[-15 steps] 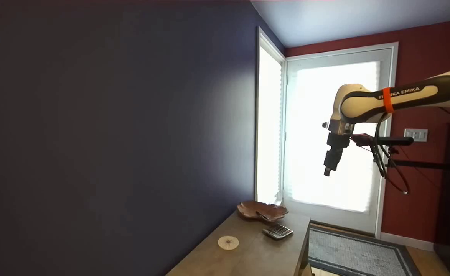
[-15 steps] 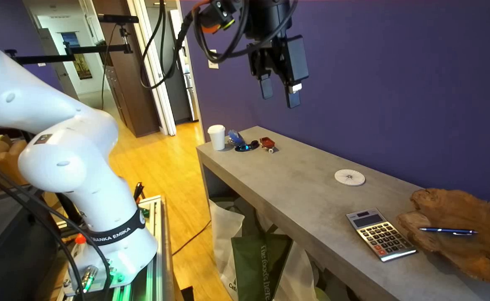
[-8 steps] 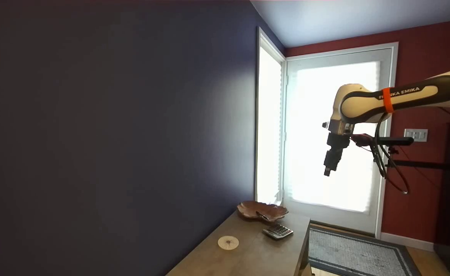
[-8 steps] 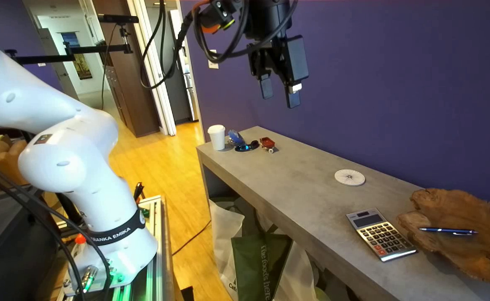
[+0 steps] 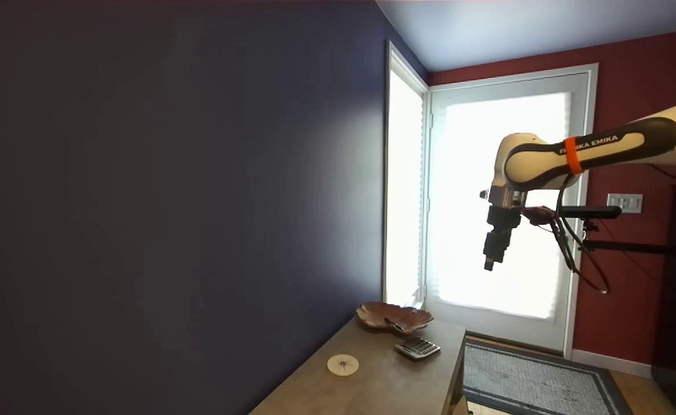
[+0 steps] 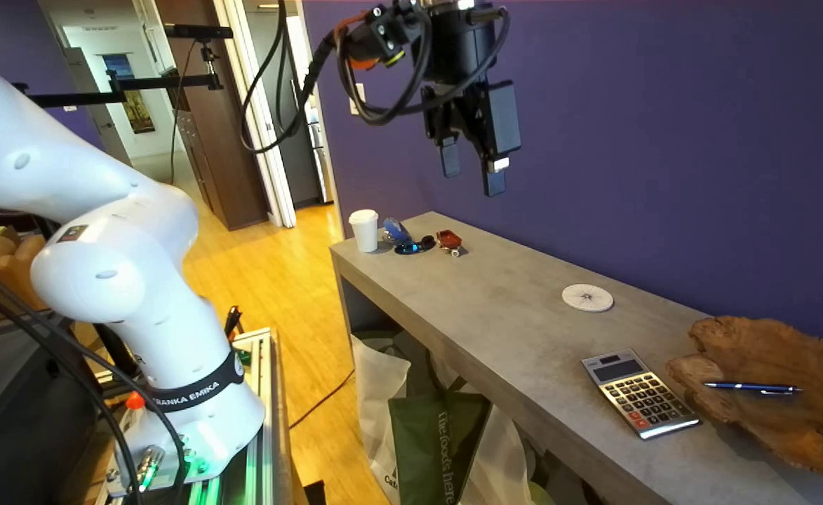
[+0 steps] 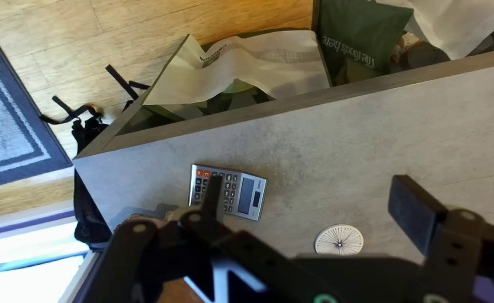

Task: Press a button on the calculator that is on the counter top

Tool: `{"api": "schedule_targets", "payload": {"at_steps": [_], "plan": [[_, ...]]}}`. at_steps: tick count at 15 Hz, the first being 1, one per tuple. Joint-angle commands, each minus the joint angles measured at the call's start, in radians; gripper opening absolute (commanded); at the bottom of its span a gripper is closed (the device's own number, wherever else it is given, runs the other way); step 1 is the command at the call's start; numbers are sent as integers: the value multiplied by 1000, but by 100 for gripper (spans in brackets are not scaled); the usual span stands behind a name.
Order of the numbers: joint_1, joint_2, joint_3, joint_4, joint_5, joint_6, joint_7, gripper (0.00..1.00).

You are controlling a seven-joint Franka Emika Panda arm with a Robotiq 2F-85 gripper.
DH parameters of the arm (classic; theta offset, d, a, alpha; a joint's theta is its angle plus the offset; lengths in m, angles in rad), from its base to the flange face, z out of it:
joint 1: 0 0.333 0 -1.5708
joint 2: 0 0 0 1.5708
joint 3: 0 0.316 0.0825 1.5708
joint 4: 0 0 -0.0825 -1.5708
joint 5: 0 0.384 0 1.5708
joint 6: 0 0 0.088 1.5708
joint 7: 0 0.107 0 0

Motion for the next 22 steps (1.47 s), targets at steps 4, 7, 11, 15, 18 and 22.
{"api": "schedule_targets", "payload": {"at_steps": [4, 7, 11, 15, 18, 22], "plan": [[16, 269, 3, 59, 79, 132, 30, 100], [-1, 409, 11, 105, 104, 194, 69, 74], [-31, 567, 10, 178, 110, 274, 136, 44], [-67, 689, 11, 242, 135, 323, 156, 17], [-92, 766, 21, 285, 185, 368, 139, 1], [-111, 871, 33, 339, 202, 422, 145, 0]]}}
